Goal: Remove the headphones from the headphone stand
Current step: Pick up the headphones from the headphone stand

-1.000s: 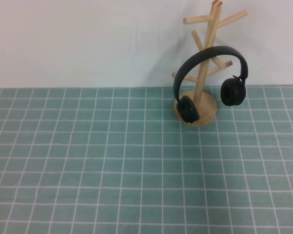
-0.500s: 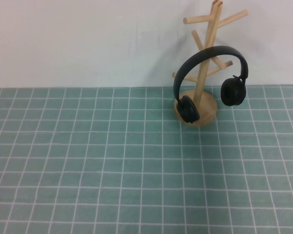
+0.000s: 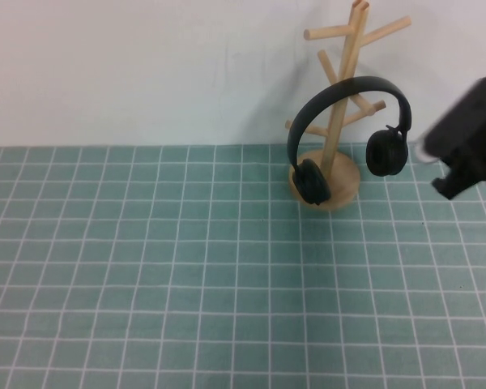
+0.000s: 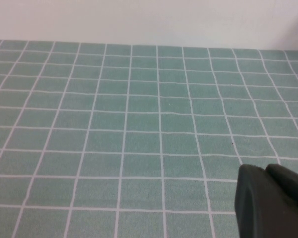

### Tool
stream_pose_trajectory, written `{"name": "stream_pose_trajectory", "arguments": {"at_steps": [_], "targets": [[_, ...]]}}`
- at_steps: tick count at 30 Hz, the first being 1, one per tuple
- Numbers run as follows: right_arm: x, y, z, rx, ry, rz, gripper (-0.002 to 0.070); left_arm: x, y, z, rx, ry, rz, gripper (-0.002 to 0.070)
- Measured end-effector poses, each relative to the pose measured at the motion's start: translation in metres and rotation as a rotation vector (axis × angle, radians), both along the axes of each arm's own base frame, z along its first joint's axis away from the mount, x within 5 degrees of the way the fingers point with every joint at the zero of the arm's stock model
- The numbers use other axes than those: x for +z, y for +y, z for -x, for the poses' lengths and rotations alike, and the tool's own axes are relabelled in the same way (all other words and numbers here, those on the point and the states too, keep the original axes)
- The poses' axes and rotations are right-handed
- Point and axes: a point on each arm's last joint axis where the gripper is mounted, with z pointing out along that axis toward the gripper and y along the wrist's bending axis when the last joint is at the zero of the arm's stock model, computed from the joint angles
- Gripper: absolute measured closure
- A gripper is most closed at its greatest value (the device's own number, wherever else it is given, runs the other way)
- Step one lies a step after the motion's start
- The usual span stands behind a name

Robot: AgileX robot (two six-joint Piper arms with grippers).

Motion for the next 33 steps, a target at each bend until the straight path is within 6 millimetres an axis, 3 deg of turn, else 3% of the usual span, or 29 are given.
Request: {"name": "stream_pose_trajectory", "arguments": {"at_steps": [6, 14, 24, 33], "targets": [[-0.027, 0.025, -0.018, 0.039, -0.171, 0.167, 0.0238, 0.000, 0.000, 0.000, 0.000, 0.000, 0.000, 0.0679], [-0.061, 0.035, -0.035, 0.035, -0.181, 0.214, 0.0237, 0.000, 0.000, 0.000, 0.000, 0.000, 0.000, 0.0679], [-0.056, 0.050, -0.068, 0.008, -0.238, 0.113, 0.0237, 0.000, 0.000, 0.000, 0.000, 0.000, 0.000, 0.0679], [-0.072, 0.059, -0.087, 0.004, -0.248, 0.121, 0.0237, 0.000, 0.000, 0.000, 0.000, 0.000, 0.000, 0.0679]]}}
